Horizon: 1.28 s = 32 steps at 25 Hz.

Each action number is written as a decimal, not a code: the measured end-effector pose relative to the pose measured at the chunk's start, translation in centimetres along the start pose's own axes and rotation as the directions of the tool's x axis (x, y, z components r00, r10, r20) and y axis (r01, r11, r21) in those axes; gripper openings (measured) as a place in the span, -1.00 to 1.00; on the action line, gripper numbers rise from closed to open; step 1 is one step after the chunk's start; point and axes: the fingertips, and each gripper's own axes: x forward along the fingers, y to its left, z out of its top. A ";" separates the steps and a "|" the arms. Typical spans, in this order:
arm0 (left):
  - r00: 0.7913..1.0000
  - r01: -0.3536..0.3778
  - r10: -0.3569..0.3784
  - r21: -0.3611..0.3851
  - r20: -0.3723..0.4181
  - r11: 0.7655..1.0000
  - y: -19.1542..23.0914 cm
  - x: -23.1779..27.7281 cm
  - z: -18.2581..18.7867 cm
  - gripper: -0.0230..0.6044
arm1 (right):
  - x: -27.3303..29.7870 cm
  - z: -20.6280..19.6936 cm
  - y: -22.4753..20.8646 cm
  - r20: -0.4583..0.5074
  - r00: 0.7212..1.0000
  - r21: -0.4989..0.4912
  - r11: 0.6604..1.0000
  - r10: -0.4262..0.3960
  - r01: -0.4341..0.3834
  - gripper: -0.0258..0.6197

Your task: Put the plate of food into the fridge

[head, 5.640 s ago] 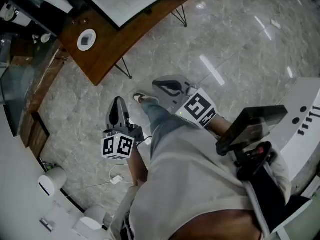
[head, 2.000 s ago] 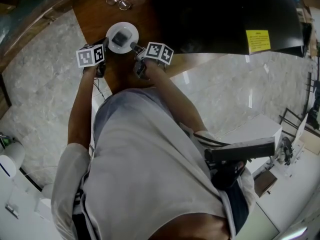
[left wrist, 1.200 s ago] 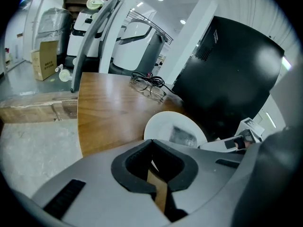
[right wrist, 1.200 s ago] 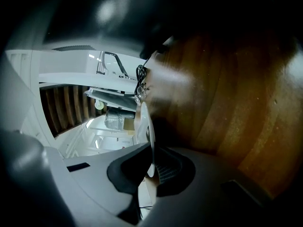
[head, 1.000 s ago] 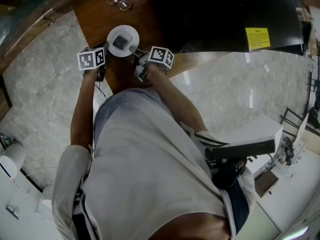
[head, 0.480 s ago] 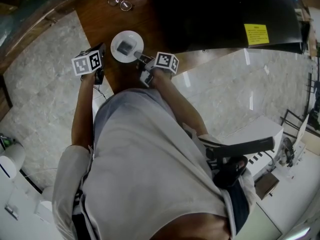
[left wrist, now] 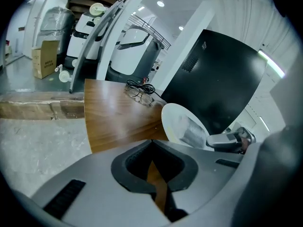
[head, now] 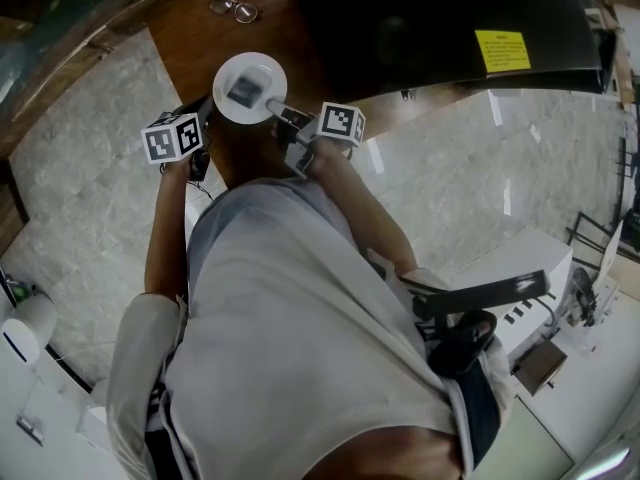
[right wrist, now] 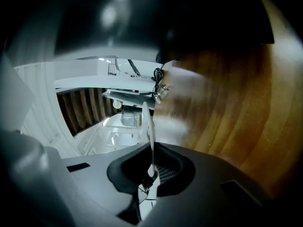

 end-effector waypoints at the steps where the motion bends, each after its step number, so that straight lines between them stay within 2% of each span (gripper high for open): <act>1: 1.000 0.001 -0.001 0.002 0.008 1.000 -0.3 -0.2 0.1 -0.87 | -0.1 0.0 0.6 -0.007 1.000 -0.002 1.000 0.008 -0.008 -0.84; 11: 0.997 0.057 -0.055 -0.029 0.057 0.998 -2.4 -0.3 1.0 -0.87 | -2.2 0.0 2.9 -0.006 0.999 -0.030 0.999 0.034 -0.034 -0.84; 22: 0.994 0.058 -0.058 0.009 0.092 0.998 -2.2 -1.8 3.2 -0.87 | -1.8 -0.6 4.4 -0.016 0.998 -0.019 0.998 0.067 -0.067 -0.84; 28: 0.991 0.077 -0.083 0.061 0.104 0.995 -3.4 -2.9 4.0 -0.87 | -2.3 -0.4 5.3 -0.014 0.996 -0.046 0.995 0.086 -0.086 -0.84; 32: 0.995 0.060 -0.074 0.176 0.074 0.983 -4.6 -3.0 2.9 -0.87 | -3.4 -1.0 5.8 0.003 0.997 -0.032 0.996 0.081 -0.081 -0.84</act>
